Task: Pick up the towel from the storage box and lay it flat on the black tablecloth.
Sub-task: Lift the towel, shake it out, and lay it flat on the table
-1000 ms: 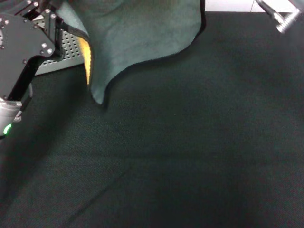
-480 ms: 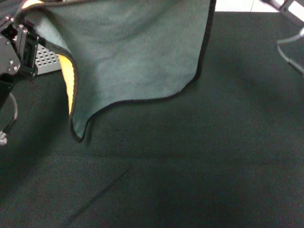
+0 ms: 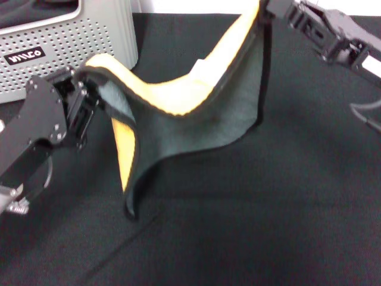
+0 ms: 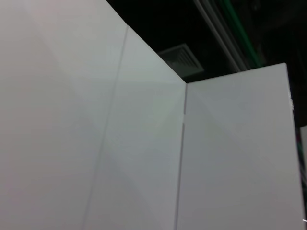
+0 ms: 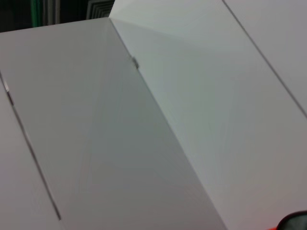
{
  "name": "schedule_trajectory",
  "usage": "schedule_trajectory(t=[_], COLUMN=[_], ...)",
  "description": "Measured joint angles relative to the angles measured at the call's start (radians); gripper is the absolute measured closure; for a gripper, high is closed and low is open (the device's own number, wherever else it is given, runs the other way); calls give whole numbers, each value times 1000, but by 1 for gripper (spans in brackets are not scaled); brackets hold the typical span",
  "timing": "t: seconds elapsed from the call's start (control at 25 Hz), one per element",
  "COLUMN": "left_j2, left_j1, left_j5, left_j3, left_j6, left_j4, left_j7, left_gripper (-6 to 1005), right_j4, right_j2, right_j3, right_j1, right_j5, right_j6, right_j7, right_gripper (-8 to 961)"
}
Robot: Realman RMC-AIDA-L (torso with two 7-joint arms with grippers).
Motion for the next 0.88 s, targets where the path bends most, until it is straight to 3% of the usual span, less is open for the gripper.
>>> schedule_trajectory(t=[0.36,0.88], left_j2=[17,57], left_j1=[117,148], left_j5=[94,125], left_j3=[2,3], left_j6=[54,112], left_j4=[160,224], left_j7=[-149,-288], left_gripper=[969,970], right_j4=[-47,-183], right_j2=[-3,10], right_j3=[15,-13], right_j1=[-83,-215], right_j5=[-103,-217], right_j6=[133,262], right_j7=[2,-10], right_gripper=[950,950])
